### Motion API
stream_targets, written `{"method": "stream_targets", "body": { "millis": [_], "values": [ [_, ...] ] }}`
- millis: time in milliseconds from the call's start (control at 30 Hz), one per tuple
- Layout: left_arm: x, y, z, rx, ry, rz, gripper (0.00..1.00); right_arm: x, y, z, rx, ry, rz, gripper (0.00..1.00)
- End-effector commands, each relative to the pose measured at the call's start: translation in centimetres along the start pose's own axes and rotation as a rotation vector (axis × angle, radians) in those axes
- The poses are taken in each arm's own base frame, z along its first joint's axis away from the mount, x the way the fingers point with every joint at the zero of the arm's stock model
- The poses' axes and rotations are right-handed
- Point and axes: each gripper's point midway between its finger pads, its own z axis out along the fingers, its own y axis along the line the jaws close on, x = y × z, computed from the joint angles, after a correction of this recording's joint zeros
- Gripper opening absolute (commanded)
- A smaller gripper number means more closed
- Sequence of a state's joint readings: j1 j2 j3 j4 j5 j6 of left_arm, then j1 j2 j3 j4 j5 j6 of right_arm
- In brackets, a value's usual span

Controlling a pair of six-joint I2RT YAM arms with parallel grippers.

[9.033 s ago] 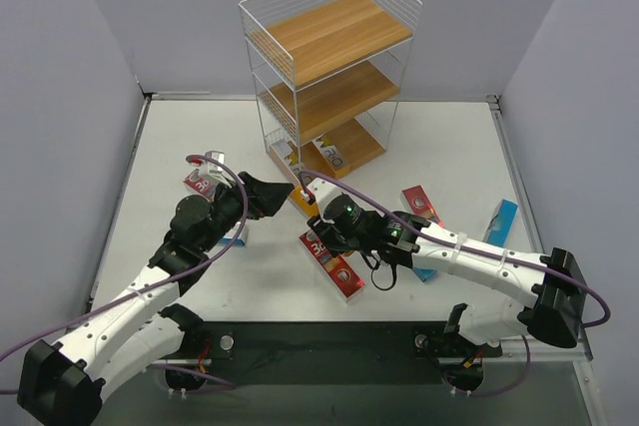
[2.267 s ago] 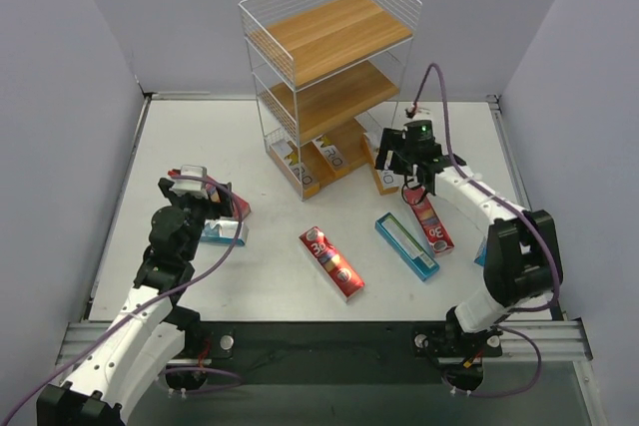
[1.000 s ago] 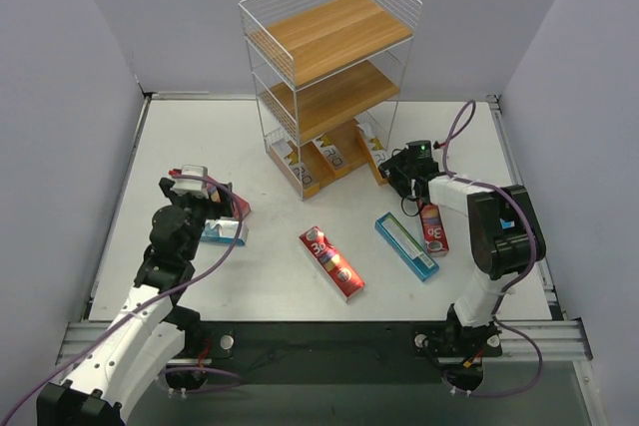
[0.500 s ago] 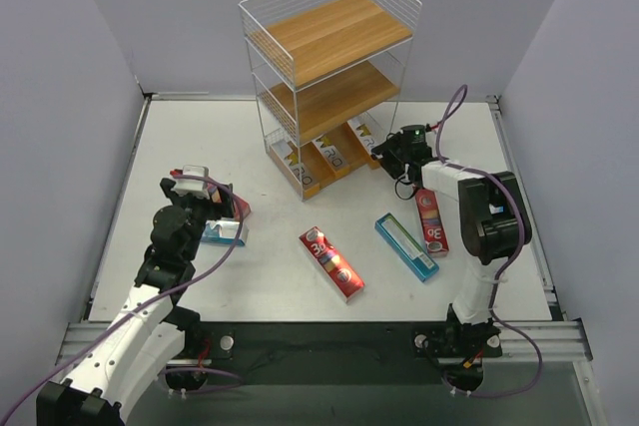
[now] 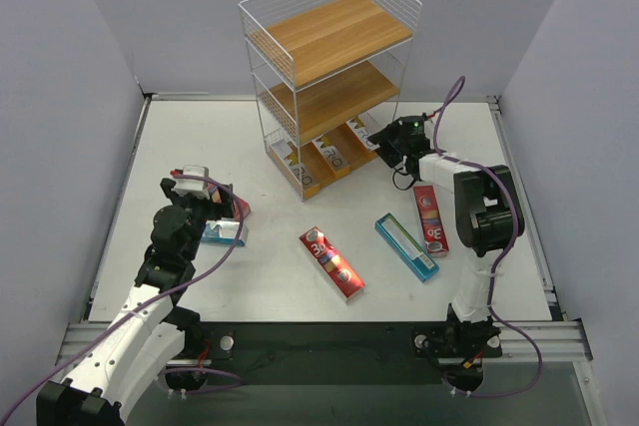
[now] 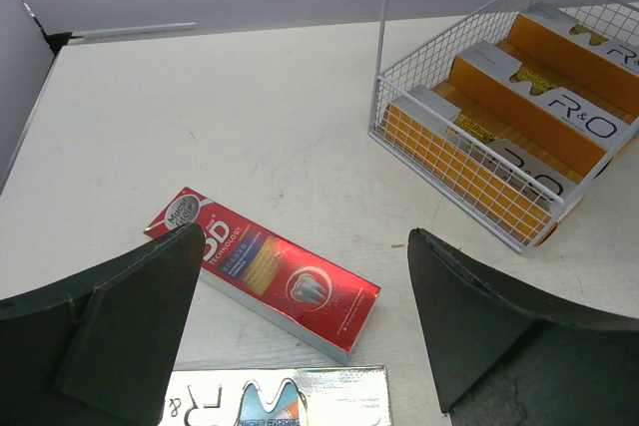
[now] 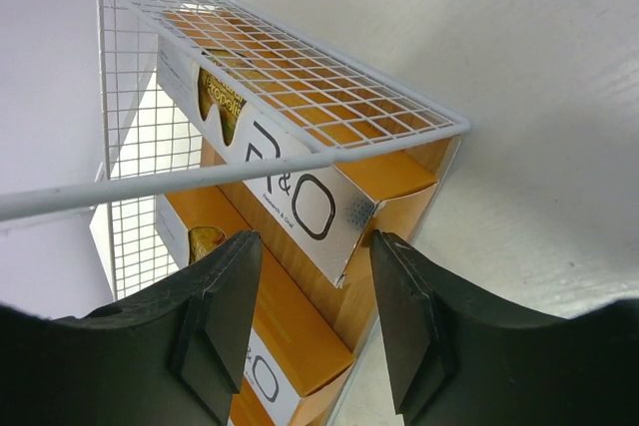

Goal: Place and organize the toothpastes onto the shelf

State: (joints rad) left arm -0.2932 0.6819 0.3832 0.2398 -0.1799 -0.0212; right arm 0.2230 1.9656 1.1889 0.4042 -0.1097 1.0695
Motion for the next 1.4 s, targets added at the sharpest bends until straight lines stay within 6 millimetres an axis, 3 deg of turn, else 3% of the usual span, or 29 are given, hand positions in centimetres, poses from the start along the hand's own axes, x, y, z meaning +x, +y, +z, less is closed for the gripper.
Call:
{"method": "stream_targets", "body": {
  "millis": [0,933,1133,1367],
  "values": [
    [-1.1,-0.1,0.1,0.006,-0.046,-0.002,0.94,-1.0,2.2,0.7,-0.08,-0.02,-0.002,0.49],
    [-1.2,-0.3,-0.1,0.012,-0.05,-0.005,0.94,-3.1,3.8,1.2,-0.148,-0.059,-0.029,0.54],
    [-1.3,-0.3,-0.1,0.01,-0.052,-0.005,0.94,-2.8,3.8,0.1,-0.16,-0.049,-0.069,0.62],
    [-1.6,-0.2,-0.2,0.008,-0.064,-0.01,0.94,-2.5,3.3,-3.8,-0.169,-0.046,-0.174,0.77]
  ]
}}
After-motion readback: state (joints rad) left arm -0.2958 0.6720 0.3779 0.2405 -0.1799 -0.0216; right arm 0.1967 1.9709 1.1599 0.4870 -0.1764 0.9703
